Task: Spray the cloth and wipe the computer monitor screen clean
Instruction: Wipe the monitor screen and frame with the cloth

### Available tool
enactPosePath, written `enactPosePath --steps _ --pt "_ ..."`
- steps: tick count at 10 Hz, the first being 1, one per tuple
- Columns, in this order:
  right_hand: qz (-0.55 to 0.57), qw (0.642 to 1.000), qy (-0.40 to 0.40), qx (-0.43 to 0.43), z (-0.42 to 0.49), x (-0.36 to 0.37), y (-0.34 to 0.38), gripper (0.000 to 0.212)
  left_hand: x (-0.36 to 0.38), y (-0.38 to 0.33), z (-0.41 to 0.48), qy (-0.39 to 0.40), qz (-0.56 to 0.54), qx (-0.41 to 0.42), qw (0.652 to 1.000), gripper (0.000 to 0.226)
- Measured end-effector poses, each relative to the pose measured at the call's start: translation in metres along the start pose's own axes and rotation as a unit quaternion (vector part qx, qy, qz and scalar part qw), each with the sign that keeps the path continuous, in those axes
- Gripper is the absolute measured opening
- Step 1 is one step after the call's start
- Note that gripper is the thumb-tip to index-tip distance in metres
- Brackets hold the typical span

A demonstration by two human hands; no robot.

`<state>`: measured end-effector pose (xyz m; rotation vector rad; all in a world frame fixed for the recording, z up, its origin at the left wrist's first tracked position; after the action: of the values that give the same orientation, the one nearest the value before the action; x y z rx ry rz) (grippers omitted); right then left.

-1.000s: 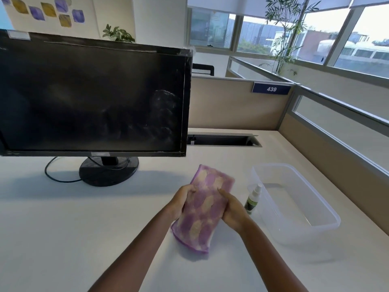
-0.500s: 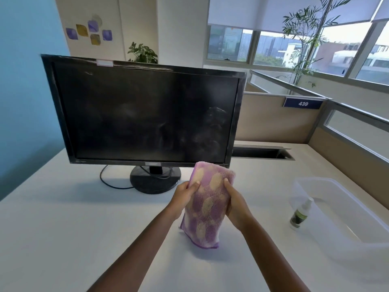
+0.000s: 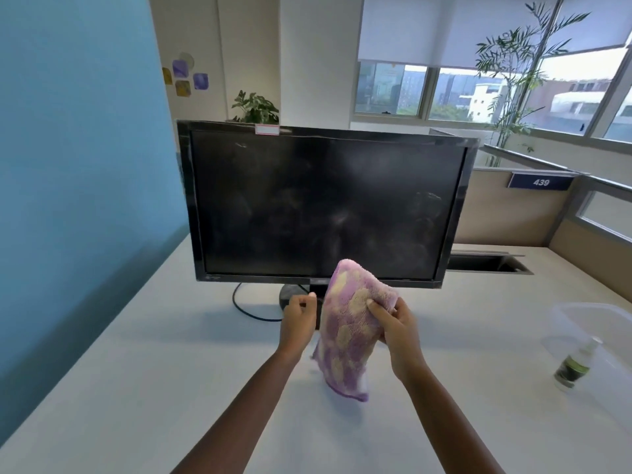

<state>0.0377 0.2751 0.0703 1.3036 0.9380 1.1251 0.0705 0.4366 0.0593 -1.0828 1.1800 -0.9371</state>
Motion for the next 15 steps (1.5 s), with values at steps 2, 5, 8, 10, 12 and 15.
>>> enactPosePath --steps 2,5,8,10,12,15 --pt "0.010 0.998 0.032 -0.057 0.001 0.042 0.021 0.017 -0.012 -0.010 0.003 0.183 -0.040 0.007 0.982 0.050" --pt "-0.040 0.987 0.122 -0.093 0.022 0.080 0.046 0.041 -0.020 -0.042 0.028 0.179 0.005 0.175 0.968 0.077" --pt "-0.124 0.955 0.083 -0.256 0.058 0.109 0.066 0.058 -0.025 -0.085 0.045 0.140 -0.076 0.110 0.981 0.029" --pt "-0.062 0.967 0.098 -0.226 0.080 0.127 0.072 0.060 -0.040 -0.090 0.056 0.190 0.032 0.091 0.977 0.038" --pt "-0.065 0.964 0.024 -0.256 0.096 0.150 0.093 0.045 -0.088 -0.108 0.082 0.206 0.059 0.216 0.952 0.040" --pt "-0.257 0.870 -0.115 -0.404 0.114 0.211 0.146 0.053 -0.208 -0.147 0.149 -0.174 0.328 0.399 0.839 0.043"
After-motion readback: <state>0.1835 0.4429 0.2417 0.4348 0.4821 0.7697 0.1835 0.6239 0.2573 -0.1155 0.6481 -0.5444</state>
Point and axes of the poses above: each hand's wrist, its own z-axis towards the middle knuckle, its own x-axis out of the palm, y = z × x, the point moved 4 cm from there along z, towards the middle knuckle, and after that the axes turned 1 degree about x, right-handed, at the moved point
